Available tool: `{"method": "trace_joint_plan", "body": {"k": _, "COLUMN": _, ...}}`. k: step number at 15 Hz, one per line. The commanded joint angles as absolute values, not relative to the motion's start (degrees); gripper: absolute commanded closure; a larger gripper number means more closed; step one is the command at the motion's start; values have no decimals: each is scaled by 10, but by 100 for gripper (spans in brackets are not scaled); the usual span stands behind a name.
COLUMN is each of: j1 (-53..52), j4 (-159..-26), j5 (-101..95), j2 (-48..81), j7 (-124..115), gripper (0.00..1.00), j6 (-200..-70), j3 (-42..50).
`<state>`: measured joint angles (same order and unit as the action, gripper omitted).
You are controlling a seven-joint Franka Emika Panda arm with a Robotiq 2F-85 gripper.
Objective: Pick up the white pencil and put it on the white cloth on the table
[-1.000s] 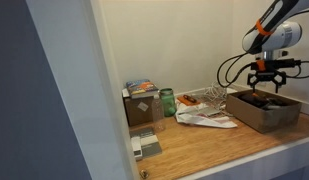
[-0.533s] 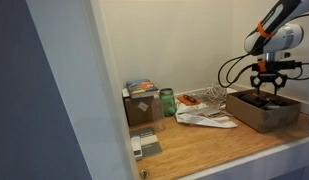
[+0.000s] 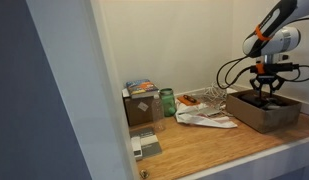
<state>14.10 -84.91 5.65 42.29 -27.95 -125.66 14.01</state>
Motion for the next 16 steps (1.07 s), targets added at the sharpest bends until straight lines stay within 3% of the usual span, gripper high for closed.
{"method": "trace_joint_plan", "body": {"k": 1, "j1": 145, "j4": -816, "j5": 72, "j2": 445, "j7": -289, "gripper": 67, "j6": -1237, "j3": 140}}
{"method": "trace_joint_plan", "body": {"k": 2, "j1": 145, "j4": -813, "j5": 72, "j2": 448, "j7": -290, "gripper": 65, "j6": -1236, "j3": 140}}
{"method": "trace_joint_plan", "body": {"k": 5, "j1": 145, "j4": -808, "j5": 71, "j2": 453, "j7": -293, "gripper": 73, "j6": -1235, "j3": 141}}
{"method": "trace_joint_plan", "body": {"k": 8, "j1": 142, "j4": -812, "j5": 67, "j2": 448, "j7": -295, "gripper": 98, "j6": -1239, "j3": 144}}
{"method": "trace_joint_plan", "body": {"k": 9, "j1": 141, "j4": -814, "j5": 67, "j2": 446, "j7": -294, "gripper": 94, "j6": -1240, "j3": 144}}
{"method": "trace_joint_plan", "body": {"k": 16, "j1": 127, "j4": -867, "j5": 58, "j2": 376, "j7": -277, "gripper": 94, "j6": -1263, "j3": 145}}
